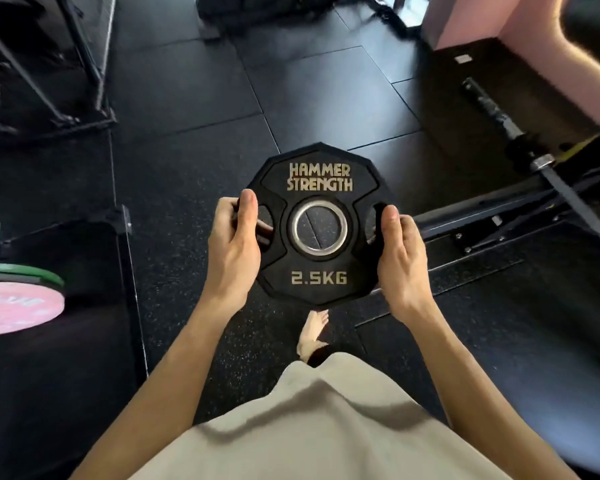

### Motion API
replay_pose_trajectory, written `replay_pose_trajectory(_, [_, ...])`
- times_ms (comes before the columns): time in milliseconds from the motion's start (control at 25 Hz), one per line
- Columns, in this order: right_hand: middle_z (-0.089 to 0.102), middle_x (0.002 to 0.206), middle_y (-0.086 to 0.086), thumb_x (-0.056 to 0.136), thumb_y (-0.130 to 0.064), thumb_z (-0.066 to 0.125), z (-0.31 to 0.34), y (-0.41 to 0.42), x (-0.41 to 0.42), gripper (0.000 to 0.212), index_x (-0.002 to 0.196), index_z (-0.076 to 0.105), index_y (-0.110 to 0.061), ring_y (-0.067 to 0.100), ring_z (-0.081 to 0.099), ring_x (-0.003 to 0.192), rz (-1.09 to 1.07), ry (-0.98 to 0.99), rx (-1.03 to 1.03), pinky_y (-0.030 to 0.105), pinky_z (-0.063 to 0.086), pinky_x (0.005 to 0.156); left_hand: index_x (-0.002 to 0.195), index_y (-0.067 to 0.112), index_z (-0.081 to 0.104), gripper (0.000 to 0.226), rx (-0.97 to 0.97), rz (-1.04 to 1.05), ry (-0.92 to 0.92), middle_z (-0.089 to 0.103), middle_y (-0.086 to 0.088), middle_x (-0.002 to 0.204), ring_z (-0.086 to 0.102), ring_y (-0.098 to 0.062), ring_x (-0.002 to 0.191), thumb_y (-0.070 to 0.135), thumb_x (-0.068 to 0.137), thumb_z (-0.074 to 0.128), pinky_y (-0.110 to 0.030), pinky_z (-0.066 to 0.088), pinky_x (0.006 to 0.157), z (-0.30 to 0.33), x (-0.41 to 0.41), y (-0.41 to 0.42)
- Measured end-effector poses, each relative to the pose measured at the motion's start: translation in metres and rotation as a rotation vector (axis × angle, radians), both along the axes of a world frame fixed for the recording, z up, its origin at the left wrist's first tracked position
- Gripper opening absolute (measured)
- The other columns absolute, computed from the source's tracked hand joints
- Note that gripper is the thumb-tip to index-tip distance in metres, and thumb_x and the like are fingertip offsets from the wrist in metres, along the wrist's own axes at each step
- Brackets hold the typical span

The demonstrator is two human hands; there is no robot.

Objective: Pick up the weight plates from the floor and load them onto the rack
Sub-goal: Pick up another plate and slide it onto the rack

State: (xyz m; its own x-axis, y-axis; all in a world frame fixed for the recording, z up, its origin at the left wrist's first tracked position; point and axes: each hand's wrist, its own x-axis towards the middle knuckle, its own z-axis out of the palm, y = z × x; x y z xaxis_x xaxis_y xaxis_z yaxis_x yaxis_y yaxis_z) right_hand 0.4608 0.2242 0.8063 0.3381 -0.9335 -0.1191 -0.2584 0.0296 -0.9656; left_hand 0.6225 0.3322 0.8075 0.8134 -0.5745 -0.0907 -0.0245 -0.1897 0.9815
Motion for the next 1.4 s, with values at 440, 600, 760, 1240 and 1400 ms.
replay_pose_trajectory(440, [0.051, 0.070, -0.005, 0.104, -0.038, 0.038, 0.008, -0.223, 0.205, 0.035, 0.082, 0.050, -0.014, -0.004, 0.046, 0.057, 0.000, -0.039, 0.010, 0.010, 0.038, 0.055, 0.085, 0.021, 0.050, 0.037, -0.007, 0.027, -0.031, 0.063, 0.014, 0.065, 0.060, -0.001, 0.065, 0.052, 0.099, 0.037, -0.016, 0.047, 0.066, 0.009, 0.200, -0.218])
replay_pose_trajectory(600, [0.050, 0.068, -0.005, 0.103, -0.038, 0.039, 0.004, -0.308, 0.277, 0.035, 0.081, 0.049, -0.013, -0.005, 0.047, 0.054, -0.028, -0.027, 0.015, 0.010, 0.038, 0.053, 0.085, 0.019, 0.051, 0.037, -0.032, 0.002, -0.030, 0.064, 0.010, 0.065, 0.061, -0.005, 0.066, 0.051, 0.100, 0.039, -0.027, 0.049, 0.070, 0.001, 0.275, -0.309])
replay_pose_trajectory(760, [0.052, 0.068, -0.005, 0.103, -0.039, 0.040, -0.007, -0.395, 0.350, 0.037, 0.086, 0.052, -0.008, -0.004, 0.047, 0.055, -0.115, -0.044, 0.011, 0.010, 0.038, 0.053, 0.084, 0.019, 0.050, 0.035, -0.051, -0.081, -0.028, 0.061, 0.010, 0.063, 0.059, -0.003, 0.063, 0.048, 0.101, 0.039, -0.020, 0.047, 0.067, -0.006, 0.355, -0.409])
replay_pose_trajectory(1240, [0.054, 0.071, -0.007, 0.100, -0.046, 0.042, -0.001, -0.673, 0.493, 0.035, 0.080, 0.052, -0.019, -0.008, 0.051, 0.056, -0.531, -0.030, 0.004, 0.011, 0.042, 0.055, 0.086, 0.021, 0.049, 0.033, -0.037, -0.489, -0.044, 0.060, 0.012, 0.060, 0.057, 0.003, 0.058, 0.048, 0.100, 0.037, -0.016, 0.045, 0.062, 0.005, 0.525, -0.757])
replay_pose_trajectory(1400, [0.055, 0.069, -0.009, 0.098, -0.050, 0.043, -0.002, -0.787, 0.504, 0.037, 0.079, 0.053, -0.020, -0.006, 0.051, 0.059, -0.610, -0.049, -0.001, 0.015, 0.042, 0.060, 0.086, 0.020, 0.049, 0.033, -0.077, -0.574, 0.009, 0.060, 0.011, 0.058, 0.057, 0.000, 0.057, 0.048, 0.099, 0.039, -0.016, 0.045, 0.058, 0.007, 0.536, -0.888])
